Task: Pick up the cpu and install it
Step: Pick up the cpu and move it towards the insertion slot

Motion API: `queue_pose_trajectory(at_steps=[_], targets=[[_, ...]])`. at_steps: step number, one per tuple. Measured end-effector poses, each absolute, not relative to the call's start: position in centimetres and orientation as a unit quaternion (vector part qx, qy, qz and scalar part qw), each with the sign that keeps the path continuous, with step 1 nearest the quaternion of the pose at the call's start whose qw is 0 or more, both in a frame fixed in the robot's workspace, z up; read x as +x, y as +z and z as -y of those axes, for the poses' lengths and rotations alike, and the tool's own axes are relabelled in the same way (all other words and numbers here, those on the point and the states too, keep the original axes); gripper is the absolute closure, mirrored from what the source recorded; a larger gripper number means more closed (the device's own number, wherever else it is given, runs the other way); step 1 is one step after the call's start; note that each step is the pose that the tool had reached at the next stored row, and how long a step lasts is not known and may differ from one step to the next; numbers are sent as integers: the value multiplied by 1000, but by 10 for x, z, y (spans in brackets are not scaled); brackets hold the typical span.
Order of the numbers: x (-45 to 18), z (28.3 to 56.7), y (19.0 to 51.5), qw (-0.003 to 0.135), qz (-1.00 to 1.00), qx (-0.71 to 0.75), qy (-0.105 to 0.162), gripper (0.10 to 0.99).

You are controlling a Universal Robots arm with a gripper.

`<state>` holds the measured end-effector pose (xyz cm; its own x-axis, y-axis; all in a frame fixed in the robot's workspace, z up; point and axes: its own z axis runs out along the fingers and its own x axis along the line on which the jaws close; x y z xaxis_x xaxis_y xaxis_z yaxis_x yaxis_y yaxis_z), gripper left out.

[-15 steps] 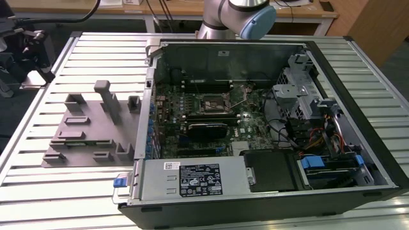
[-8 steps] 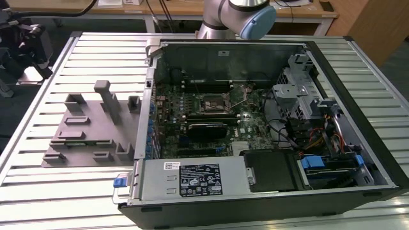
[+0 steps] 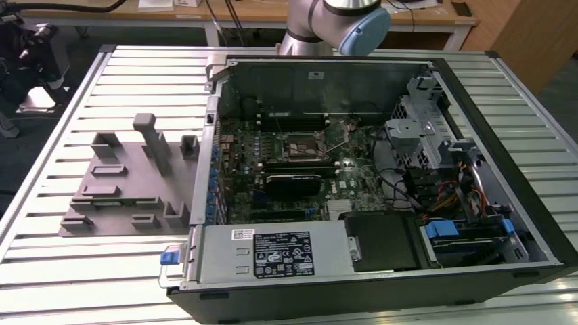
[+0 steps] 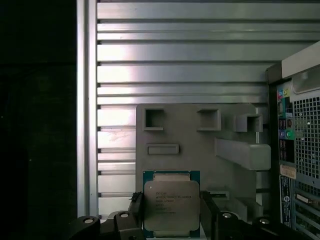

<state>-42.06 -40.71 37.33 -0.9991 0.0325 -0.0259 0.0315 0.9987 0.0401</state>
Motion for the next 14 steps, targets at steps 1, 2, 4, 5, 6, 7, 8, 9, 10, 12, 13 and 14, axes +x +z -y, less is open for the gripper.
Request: queue_pose_trajectory(at_steps=[1,2,4,5,6,7,8,9,10,12,13,14], targets=[[-421,407,375,13,-1000,16,20,545],[-421,407,377,13,-1000,16,20,545],[-421,407,380,13,-1000,16,20,545],[-421,407,382,13,-1000,16,20,545],[-421,407,384,13,-1000,16,20,545],[-421,407,385,13,-1000,16,20,545],[-421,407,387,13,-1000,16,20,545],[-421,407,388,13,-1000,16,20,545],[-421,407,390,13,-1000,16,20,545],[-421,407,394,13,-1000,16,20,545],[-421,407,396,13,-1000,16,20,545],[-421,407,398,13,-1000,16,20,545]])
